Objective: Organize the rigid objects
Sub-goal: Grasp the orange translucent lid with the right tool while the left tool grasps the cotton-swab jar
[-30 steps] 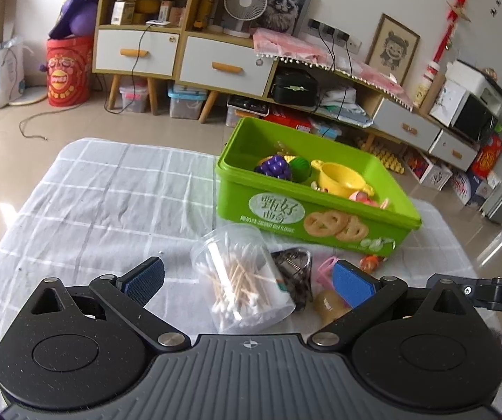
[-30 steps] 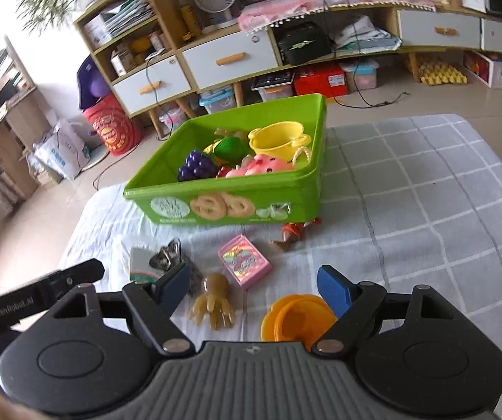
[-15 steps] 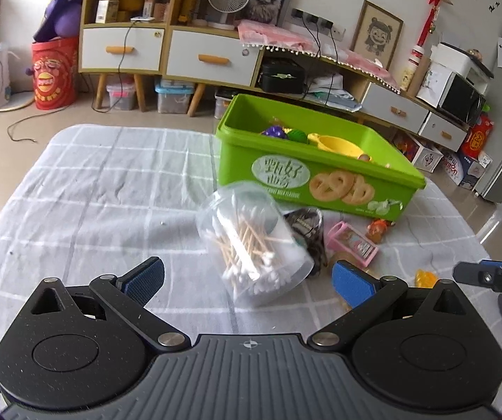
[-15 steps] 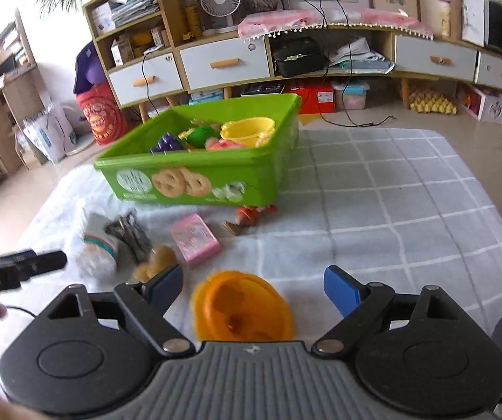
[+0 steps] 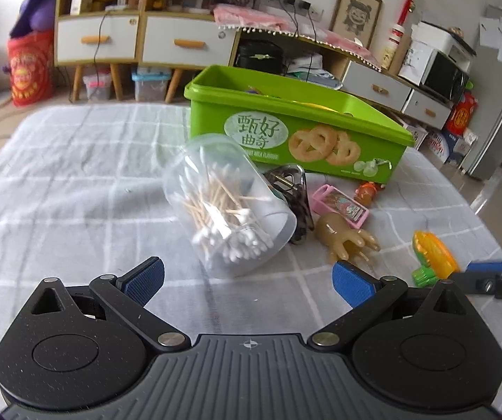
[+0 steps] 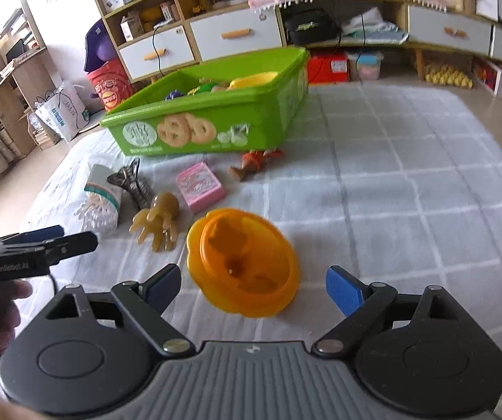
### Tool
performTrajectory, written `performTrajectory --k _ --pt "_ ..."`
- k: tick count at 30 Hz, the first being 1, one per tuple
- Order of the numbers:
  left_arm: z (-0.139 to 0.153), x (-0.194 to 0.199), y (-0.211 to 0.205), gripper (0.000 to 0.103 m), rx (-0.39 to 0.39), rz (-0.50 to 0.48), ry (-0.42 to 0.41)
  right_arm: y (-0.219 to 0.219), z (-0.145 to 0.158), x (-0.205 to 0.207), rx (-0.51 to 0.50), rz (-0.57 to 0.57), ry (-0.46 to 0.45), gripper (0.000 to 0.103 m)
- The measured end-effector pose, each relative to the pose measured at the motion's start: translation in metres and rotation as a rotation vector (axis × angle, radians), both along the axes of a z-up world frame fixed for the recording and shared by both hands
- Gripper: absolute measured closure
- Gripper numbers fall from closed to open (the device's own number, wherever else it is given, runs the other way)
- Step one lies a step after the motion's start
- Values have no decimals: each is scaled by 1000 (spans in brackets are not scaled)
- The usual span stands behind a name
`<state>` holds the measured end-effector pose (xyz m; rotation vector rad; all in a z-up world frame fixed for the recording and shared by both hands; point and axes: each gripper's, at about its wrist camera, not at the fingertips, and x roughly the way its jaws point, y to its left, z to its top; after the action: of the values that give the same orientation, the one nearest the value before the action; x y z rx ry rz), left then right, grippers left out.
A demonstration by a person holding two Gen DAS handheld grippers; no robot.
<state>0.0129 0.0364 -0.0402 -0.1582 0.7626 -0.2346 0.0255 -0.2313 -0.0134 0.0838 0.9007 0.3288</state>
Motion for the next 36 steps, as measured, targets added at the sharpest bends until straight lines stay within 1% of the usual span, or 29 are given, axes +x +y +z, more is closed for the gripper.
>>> performTrajectory --k 8,13,20,25,29,30,33,34,36 --pt "-1 15 8 2 -130 78 36 -4 -15 11 102 -29 115 31" --pt "-4 26 12 2 -207 110 79 -2 -16 17 129 -47 119 29" --pt "-6 33 13 3 -251 139 85 0 -16 24 161 -78 115 29" --pt "-5 35 12 7 -252 147 79 2 -16 27 148 -82 106 30" --pt "-5 36 16 14 -261 165 82 4 -14 27 120 -84 96 39" --pt "-5 36 17 16 -262 167 81 4 -14 27 118 -84 97 40" --pt "-4 35 19 25 -263 172 78 3 -13 27 121 -88 98 42" --pt "-4 35 20 25 -265 171 79 3 -13 27 121 -87 96 43" --pt "-4 36 20 25 -266 171 83 3 -10 25 119 -82 82 48"
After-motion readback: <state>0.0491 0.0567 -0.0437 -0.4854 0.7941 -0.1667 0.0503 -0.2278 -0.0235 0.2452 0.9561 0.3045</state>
